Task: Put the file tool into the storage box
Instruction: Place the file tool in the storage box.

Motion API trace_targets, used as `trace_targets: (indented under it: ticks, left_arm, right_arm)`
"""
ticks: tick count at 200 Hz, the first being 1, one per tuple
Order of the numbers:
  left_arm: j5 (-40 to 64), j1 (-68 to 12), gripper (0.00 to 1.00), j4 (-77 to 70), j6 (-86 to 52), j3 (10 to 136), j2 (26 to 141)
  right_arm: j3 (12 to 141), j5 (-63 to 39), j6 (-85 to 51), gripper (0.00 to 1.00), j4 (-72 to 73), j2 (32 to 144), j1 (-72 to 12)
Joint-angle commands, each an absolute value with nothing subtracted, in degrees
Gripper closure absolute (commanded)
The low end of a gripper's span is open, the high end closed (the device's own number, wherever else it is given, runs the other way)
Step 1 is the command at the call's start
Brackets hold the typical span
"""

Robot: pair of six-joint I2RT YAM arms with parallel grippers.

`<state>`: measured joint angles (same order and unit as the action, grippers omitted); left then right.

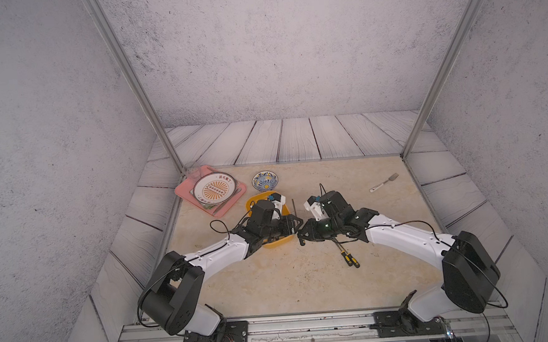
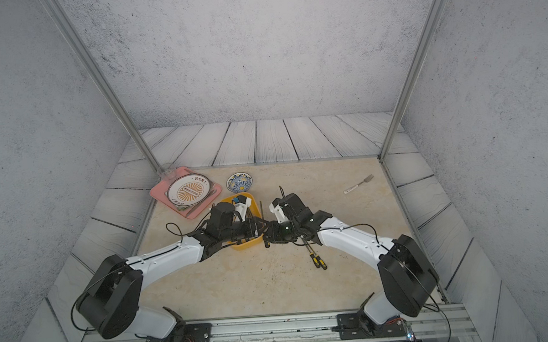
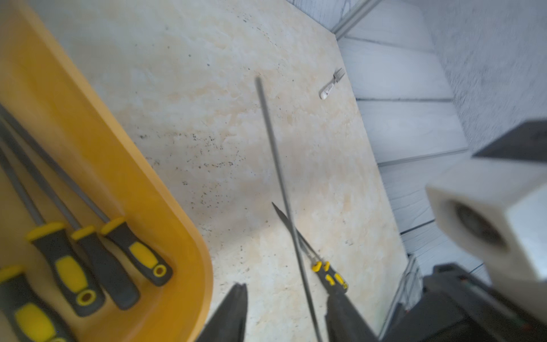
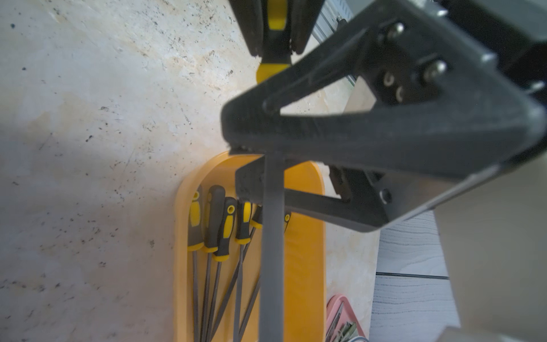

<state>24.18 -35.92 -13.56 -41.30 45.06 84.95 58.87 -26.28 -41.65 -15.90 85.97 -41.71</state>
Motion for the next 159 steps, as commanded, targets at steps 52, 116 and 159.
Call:
trace_targets:
  ticks: [52,116,159]
  left_arm:
    - [20.19,-35.11,1.0,-10.06,-39.13,45.97,85.76]
    - [5.49,-28.27,1.0,-8.66,-36.39,50.49,86.45]
    - [-1.36,-28.04,0.94,-1.39,-35.55,52.75,92.73]
  right_arm:
    - [59.4,-23.24,-42.69,0.65,-17.84,84.75,-42.03]
    - [55.77,-21.1,-41.35,0.57,-17.05,80.0,-42.01]
    - [55.19,-20.18,-40.91,0.57,-17.7,79.92,-42.01]
